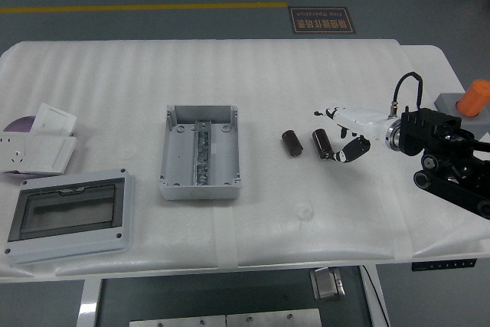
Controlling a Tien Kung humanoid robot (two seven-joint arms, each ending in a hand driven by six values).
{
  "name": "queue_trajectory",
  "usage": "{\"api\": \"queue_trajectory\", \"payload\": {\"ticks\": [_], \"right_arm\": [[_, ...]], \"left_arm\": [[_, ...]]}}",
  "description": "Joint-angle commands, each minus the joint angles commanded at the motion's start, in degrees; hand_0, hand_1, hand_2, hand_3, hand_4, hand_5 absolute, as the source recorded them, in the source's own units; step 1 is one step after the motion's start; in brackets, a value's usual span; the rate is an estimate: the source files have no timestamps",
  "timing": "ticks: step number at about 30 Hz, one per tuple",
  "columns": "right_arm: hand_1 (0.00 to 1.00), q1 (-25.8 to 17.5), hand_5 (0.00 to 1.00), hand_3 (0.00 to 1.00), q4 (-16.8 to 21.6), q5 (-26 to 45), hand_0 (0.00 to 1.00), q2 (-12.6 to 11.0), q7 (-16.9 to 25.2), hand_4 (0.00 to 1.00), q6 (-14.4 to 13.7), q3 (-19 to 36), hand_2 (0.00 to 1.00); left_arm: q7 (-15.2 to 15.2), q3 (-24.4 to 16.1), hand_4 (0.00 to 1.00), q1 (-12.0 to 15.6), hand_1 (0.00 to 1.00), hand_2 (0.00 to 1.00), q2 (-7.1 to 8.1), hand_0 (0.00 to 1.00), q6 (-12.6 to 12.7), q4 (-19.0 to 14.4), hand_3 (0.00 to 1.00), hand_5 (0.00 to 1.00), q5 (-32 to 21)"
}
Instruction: Pick up the battery,place it into the box
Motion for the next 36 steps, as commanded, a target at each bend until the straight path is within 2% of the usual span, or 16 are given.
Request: {"api": "queue_trajectory", "payload": {"ticks": [5,9,23,24,29,30,35,36], "right_arm": [[0.580,0.9,0.230,0.998,-3.1,-1.2,0.492,1.7,-0.1,0.798,0.6,-1.7,0.988],[0.580,0.9,0.233,0.998,-5.0,-1.1,0.494,2.2,0.0,0.799,0.8,-2.8,0.980],[0.580,1.4,0.248,0.998,-8.6,2.2,0.484,4.6,0.9,0.788,-1.2,-4.1,0.937],[0.580,1.3,0.231,0.998,-8.7,2.4,0.478,4.7,1.0,0.696,-1.4,-4.1,0.889],[0.580,1.2,0.231,0.998,-8.7,3.5,0.478,5.2,1.0,0.696,-1.8,-4.4,0.889],[0.580,1.1,0.162,0.955,-8.7,3.7,0.459,5.2,1.0,0.530,-1.9,-4.5,0.824],[0.580,0.9,0.162,0.955,-8.3,4.7,0.459,5.6,1.0,0.530,-2.1,-4.8,0.824],[0.580,0.8,0.149,0.863,-8.3,4.9,0.450,5.7,1.0,0.468,-2.2,-4.9,0.794]], "left_arm": [[-0.1,0.2,0.671,-0.4,0.666,0.606,0.21,0.626,0.1,-0.1,0.624,0.303,0.2],[0.0,0.3,0.669,-0.5,0.665,0.606,0.36,0.625,0.2,-0.1,0.623,0.304,0.2],[-0.1,0.8,0.667,-1.5,0.665,0.606,0.74,0.624,0.3,-0.1,0.623,0.303,0.2],[-0.1,0.9,0.666,-1.4,0.665,0.606,0.75,0.624,0.3,-0.1,0.621,0.305,0.1],[0.0,1.1,0.666,-1.3,0.665,0.606,0.77,0.624,0.1,0.0,0.621,0.305,-0.1],[0.0,1.1,0.667,-1.3,0.665,0.606,0.76,0.625,0.1,0.0,0.621,0.307,-0.1],[-0.1,0.9,0.667,-1.5,0.665,0.606,0.69,0.625,0.2,-0.1,0.621,0.307,0.0],[-0.1,0.9,0.668,-1.5,0.665,0.607,0.68,0.624,0.2,-0.1,0.620,0.308,0.0]]}}
